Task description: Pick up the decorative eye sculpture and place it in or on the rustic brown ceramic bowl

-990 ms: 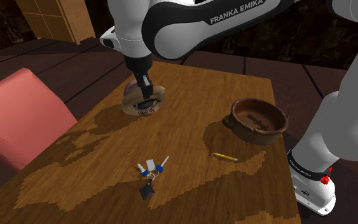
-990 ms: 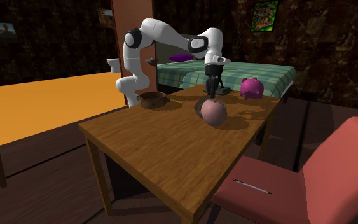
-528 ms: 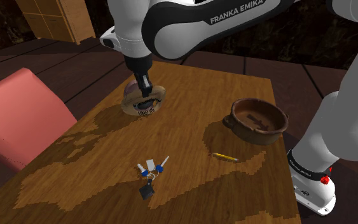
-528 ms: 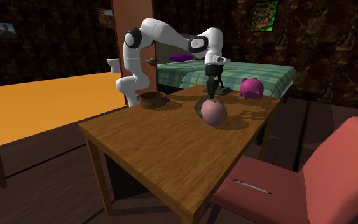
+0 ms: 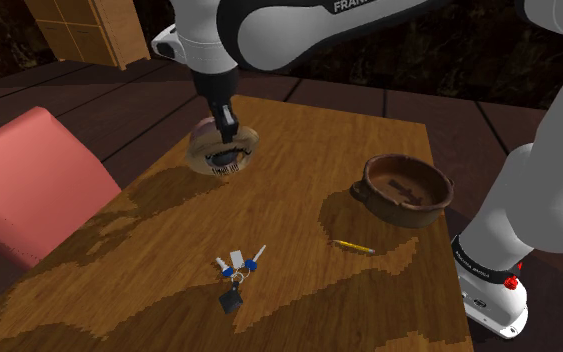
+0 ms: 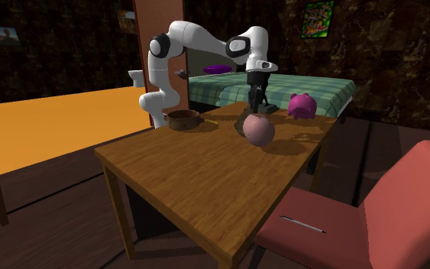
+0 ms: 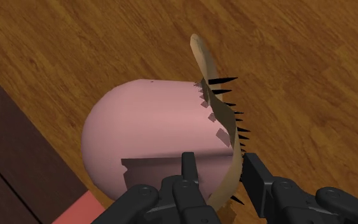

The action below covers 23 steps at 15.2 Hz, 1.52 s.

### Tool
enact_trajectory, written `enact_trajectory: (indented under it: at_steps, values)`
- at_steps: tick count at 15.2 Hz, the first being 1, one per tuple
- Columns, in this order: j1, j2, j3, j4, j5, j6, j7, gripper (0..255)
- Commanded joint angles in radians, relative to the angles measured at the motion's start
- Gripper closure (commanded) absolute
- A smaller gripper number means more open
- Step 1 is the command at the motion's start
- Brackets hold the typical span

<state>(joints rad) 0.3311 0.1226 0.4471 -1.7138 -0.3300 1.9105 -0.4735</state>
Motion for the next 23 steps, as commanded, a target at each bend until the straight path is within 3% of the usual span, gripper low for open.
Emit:
enact_trajectory:
  at_steps: [1, 23]
  values:
    - [0.001, -0.003, 0.001, 0.024, 0.003, -0.024, -0.006, 255]
    - [0.036, 0.058, 0.014, 0.395, -0.013, -0.335, -0.066, 255]
